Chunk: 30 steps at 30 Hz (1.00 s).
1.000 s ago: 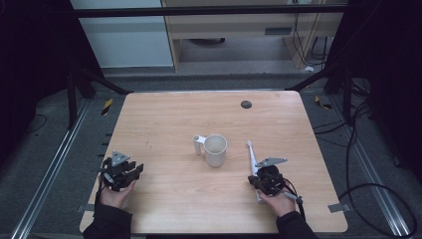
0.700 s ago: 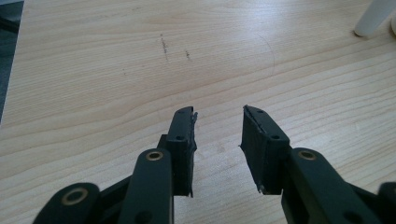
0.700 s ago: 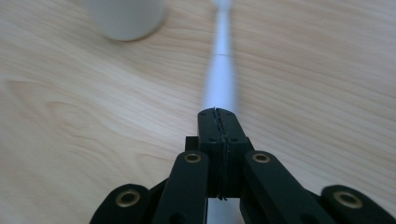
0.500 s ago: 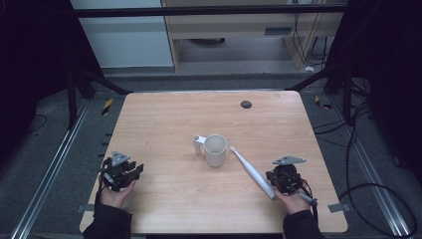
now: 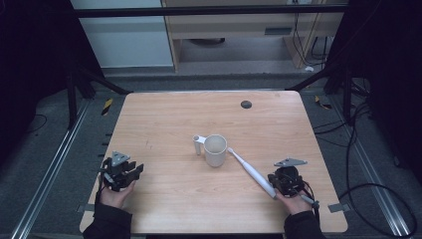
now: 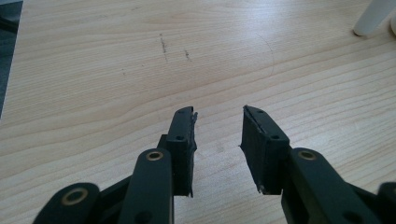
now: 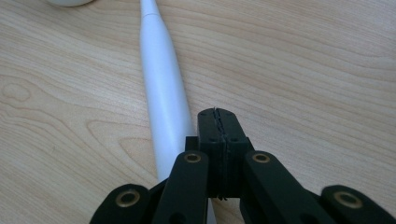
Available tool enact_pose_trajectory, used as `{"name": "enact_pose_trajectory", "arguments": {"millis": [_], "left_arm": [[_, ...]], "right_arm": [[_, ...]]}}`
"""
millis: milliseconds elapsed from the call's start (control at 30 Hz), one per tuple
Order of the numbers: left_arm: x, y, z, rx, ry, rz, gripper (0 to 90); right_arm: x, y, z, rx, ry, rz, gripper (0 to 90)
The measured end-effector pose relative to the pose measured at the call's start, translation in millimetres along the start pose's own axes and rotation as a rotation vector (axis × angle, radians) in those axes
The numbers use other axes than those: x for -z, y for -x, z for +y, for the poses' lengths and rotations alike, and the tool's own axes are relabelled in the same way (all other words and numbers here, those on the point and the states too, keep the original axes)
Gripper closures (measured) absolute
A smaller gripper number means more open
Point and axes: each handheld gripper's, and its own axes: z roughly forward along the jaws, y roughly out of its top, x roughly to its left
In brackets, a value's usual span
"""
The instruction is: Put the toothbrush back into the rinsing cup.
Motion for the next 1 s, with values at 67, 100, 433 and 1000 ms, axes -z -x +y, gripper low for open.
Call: {"name": "enact_pose_trajectory", "arguments": {"millis": [67, 100, 433, 1000], "left_arm": [[-0.1, 0.0, 0.0, 0.002, 0.003, 0.000, 63.7], [-0.1, -0.2, 0.0, 0.000, 0.000, -0.001, 63.7], [-1.5, -0.2, 0.2, -0.003, 0.002, -0.010, 62.0], [-4.4, 0.6, -1.2, -0.024, 0.006, -0.008, 55.4]], "right_arm": [[0.8, 0.3, 0.6, -0.002, 0.002, 0.000, 89.9], [1.6, 0.7, 1.5, 0.002, 0.007, 0.000, 89.6], [12.6, 3.9, 18.7, 0.018, 0.066, 0.023, 70.9], [5.4, -14.2, 59.1, 0.091, 0.069, 0.073, 45.2]]}}
